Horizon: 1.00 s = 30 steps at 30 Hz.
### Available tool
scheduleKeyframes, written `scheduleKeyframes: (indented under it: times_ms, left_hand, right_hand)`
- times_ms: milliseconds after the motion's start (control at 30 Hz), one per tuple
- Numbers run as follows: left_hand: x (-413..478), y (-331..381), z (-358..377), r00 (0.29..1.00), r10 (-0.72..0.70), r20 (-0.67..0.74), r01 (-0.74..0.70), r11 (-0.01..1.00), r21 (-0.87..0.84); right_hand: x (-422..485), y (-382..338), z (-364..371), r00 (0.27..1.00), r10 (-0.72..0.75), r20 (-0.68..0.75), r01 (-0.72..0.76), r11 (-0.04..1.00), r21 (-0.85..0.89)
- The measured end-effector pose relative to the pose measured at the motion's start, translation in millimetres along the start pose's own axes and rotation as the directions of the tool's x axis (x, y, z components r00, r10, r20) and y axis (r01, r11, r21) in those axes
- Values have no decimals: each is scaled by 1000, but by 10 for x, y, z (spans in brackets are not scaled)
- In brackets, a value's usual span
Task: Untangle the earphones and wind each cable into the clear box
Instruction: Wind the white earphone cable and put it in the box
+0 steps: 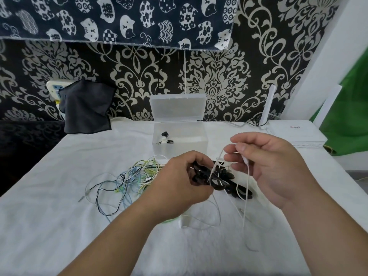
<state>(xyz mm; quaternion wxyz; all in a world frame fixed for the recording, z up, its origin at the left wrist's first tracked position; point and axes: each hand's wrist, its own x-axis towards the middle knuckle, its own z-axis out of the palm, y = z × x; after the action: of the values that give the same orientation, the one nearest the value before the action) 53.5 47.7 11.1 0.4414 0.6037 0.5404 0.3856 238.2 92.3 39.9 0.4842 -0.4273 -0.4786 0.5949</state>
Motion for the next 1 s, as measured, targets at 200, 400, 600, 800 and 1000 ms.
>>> scheduleKeyframes:
  times_ms: [200,400,600,800,1000]
  left_hand:
    - [10,-21,-28,999,18,-42,-16,999,47]
    - [-27,67,-108,1000,-9,0,9,997,82]
    - [-42,87,-252,988,-73,140,40,973,229]
    - [-44,41,-312,983,-80,166,50,982,182]
    - [-51,12,-296,980,-129,152,115,989,92]
  right_hand:
    - [42,-12,-84,990,-54,-132,71,989,131]
    - [94,-98,-226,948,-87,-306,169,953,253]
    - [170,-194,-641,826,-124,-550,325,902,283]
    - [220,-87,-998,751,-100,-652,313,924,218]
    - [265,-6,-1050,695,30,-718,139,975,176]
